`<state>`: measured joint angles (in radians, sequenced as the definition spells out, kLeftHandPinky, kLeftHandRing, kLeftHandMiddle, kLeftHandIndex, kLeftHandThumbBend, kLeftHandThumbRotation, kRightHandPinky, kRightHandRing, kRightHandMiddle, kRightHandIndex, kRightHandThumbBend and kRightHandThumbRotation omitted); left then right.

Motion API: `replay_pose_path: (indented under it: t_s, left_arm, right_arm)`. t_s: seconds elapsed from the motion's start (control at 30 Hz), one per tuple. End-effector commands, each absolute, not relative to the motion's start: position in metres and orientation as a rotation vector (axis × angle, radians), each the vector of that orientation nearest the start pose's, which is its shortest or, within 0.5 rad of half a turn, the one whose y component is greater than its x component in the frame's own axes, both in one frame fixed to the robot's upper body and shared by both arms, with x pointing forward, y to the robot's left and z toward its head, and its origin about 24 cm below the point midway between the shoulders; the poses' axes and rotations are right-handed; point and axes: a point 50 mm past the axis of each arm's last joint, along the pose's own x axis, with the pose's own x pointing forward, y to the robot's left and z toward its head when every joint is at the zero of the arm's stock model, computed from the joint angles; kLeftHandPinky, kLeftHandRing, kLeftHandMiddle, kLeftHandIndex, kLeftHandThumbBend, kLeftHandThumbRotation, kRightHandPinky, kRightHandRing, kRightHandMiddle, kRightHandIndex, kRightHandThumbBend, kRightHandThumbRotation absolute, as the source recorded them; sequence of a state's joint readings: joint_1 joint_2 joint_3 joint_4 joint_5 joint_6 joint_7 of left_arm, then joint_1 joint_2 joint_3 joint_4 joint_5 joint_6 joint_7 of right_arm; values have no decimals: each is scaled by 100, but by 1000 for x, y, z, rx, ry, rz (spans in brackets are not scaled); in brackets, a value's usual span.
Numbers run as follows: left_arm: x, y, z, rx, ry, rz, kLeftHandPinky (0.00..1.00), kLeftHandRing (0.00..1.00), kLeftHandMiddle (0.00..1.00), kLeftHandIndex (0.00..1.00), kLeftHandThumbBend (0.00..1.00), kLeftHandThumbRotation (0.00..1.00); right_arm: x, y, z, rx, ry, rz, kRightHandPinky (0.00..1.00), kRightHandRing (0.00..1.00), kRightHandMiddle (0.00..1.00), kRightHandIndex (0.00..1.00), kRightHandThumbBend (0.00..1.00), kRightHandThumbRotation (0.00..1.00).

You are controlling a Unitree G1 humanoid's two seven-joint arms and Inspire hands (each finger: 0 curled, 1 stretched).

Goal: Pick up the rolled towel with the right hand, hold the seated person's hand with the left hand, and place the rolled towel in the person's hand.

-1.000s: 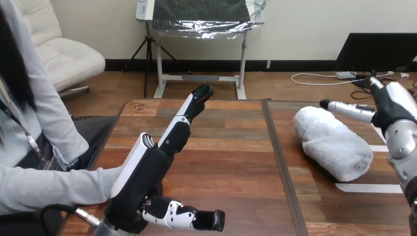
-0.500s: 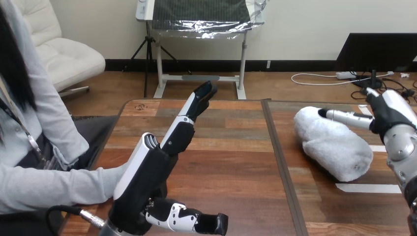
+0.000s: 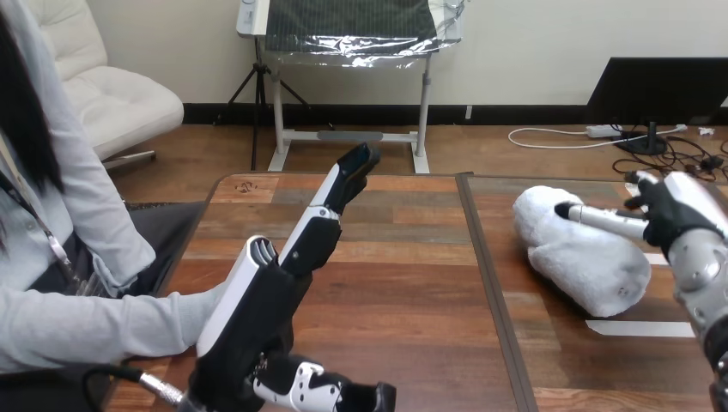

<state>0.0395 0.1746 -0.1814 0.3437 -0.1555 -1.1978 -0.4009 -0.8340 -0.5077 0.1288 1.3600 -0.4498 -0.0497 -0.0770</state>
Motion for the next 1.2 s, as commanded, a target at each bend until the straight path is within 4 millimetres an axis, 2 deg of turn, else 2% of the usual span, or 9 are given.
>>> replay_pose_path:
  t_s: [0.0,0.03,0.23,0.33,0.53,0.73,0.83,0.93,1.17]
  left_arm:
    - [197,136,70,124,-880,-457,100,100,100,100,100,63]
    - [197,135,70,117,-880,-461,100,100,100,100,100,63]
    - [194,135,71,122,-905,-439,100,100,100,100,100,65]
    - [192,135,72,112,-910,-429,93,100,100,100,100,67]
    - [189,134,72,82,-926,-412,89,100,100,100,100,62]
    - [186,133,73,50,-926,-396,87,100,100,100,100,59]
    - [184,133,74,43,-942,-380,82,100,100,100,100,58]
    - [183,131,74,35,-958,-363,70,99,100,100,100,60]
    - [179,130,74,16,-963,-350,62,98,100,99,100,61]
  right_arm:
    - [350,-283,38,-947,502,-129,70,80,79,94,100,66]
    - [350,-282,35,-953,519,-119,68,78,76,94,100,66]
    - [345,-276,25,-987,533,-73,71,83,81,94,100,67]
    - [343,-273,19,-1003,549,-52,74,88,87,94,100,67]
    - [341,-267,12,-1003,593,-33,80,93,93,95,100,66]
    - [337,-262,5,-1070,611,7,81,93,93,94,100,65]
    - [336,-261,2,-1093,617,22,81,92,93,94,100,66]
    - [334,-259,-1,-1111,618,32,80,90,91,94,100,66]
    - [332,-256,-7,-1125,637,38,77,91,92,93,100,66]
